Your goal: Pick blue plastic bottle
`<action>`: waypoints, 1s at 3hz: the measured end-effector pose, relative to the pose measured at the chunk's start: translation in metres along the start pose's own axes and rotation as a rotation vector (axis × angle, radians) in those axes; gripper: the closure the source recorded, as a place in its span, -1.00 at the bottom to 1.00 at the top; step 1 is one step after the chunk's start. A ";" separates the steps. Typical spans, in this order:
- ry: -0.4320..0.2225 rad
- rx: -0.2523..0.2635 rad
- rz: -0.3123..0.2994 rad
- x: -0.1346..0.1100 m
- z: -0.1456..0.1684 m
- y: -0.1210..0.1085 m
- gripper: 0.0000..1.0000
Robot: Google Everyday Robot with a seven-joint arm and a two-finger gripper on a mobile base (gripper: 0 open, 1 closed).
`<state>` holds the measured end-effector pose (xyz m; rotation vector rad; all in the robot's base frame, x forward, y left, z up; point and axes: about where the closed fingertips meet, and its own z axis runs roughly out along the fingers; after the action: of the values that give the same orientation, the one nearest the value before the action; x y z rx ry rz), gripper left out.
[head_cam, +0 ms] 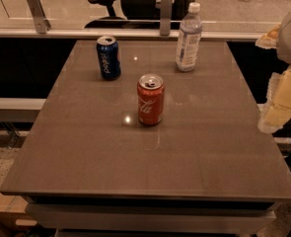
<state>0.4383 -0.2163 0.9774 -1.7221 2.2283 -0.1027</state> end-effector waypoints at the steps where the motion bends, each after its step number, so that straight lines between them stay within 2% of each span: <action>1: 0.000 0.000 0.000 0.000 0.000 0.000 -1.00; 2: -0.014 0.026 0.001 -0.002 -0.007 -0.011 -1.00; 3: -0.056 0.072 0.038 -0.001 -0.015 -0.033 -1.00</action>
Offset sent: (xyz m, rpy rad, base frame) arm 0.0216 -0.0072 0.0182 0.0177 -0.0453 -0.0068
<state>0.4647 -0.2266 1.0001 -1.6244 2.1892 -0.1232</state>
